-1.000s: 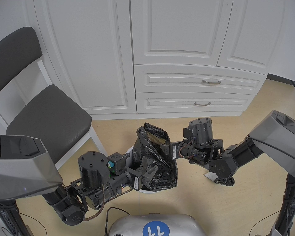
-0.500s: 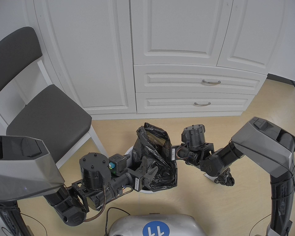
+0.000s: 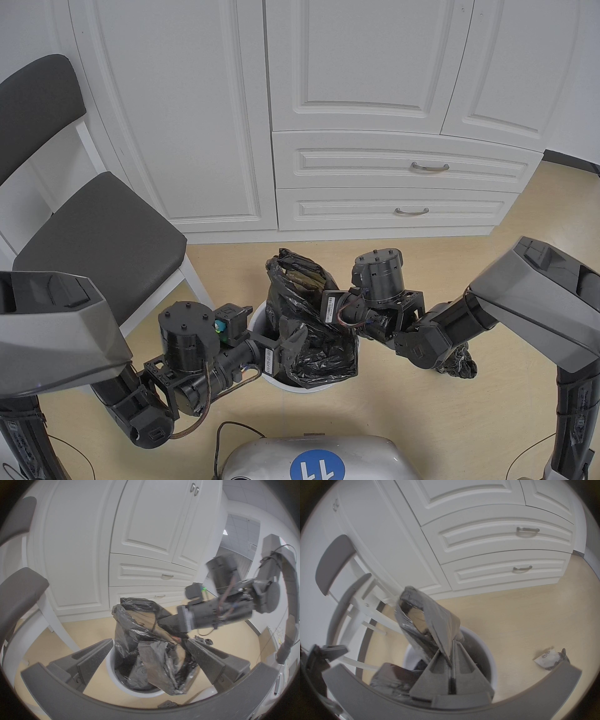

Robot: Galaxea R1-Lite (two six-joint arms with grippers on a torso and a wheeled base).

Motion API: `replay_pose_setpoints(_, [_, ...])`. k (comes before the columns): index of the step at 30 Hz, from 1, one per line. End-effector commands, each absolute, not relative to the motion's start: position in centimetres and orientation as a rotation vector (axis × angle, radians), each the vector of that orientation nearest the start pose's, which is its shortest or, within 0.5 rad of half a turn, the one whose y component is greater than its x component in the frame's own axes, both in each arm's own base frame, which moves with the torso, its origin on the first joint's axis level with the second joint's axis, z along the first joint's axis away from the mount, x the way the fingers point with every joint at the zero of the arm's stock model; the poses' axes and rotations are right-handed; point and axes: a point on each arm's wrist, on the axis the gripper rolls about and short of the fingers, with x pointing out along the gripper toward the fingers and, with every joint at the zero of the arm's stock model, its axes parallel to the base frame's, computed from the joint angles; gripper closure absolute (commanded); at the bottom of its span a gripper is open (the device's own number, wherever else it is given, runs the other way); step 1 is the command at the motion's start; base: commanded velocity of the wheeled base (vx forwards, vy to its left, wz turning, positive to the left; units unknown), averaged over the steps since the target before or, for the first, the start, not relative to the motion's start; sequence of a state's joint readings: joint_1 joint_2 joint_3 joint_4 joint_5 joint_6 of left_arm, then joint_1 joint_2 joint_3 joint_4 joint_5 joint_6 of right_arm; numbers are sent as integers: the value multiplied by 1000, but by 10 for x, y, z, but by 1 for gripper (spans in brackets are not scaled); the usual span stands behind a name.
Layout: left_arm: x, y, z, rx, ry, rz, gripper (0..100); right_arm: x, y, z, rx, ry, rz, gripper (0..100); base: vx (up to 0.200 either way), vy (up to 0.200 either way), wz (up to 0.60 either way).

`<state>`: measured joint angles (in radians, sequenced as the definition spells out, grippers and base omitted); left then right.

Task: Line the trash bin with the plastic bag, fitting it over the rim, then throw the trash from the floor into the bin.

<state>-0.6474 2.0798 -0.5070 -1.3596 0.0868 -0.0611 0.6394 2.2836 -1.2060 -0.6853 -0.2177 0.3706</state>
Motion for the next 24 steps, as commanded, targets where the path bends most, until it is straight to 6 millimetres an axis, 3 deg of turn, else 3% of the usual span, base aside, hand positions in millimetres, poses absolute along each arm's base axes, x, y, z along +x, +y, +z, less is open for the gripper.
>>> replay_pose_setpoints(1, [268, -184, 66, 13, 214, -513, 0, 339, 265, 93, 226, 397, 382, 100, 0, 0, 0])
replay_pose_setpoints(5, [279, -178, 64, 7, 213, -489, 0, 323, 273, 105, 241, 390, 421, 100, 0, 0, 0])
replay_pose_setpoints(9, [281, -179, 59, 12, 225, -487, 0, 312, 279, 103, 233, 397, 444, 100, 0, 0, 0])
replay_pose_setpoints(14, [276, -178, 52, 52, 258, -496, 0, 313, 280, 100, 231, 386, 436, 100, 0, 0, 0])
replay_pose_setpoints(20, [272, -175, 27, 203, 360, -477, 0, 315, 276, 103, 233, 378, 428, 100, 0, 0, 0])
replay_pose_setpoints(24, [268, -161, 12, 370, 453, -342, 0, 322, 267, 106, 229, 365, 403, 100, 0, 0, 0])
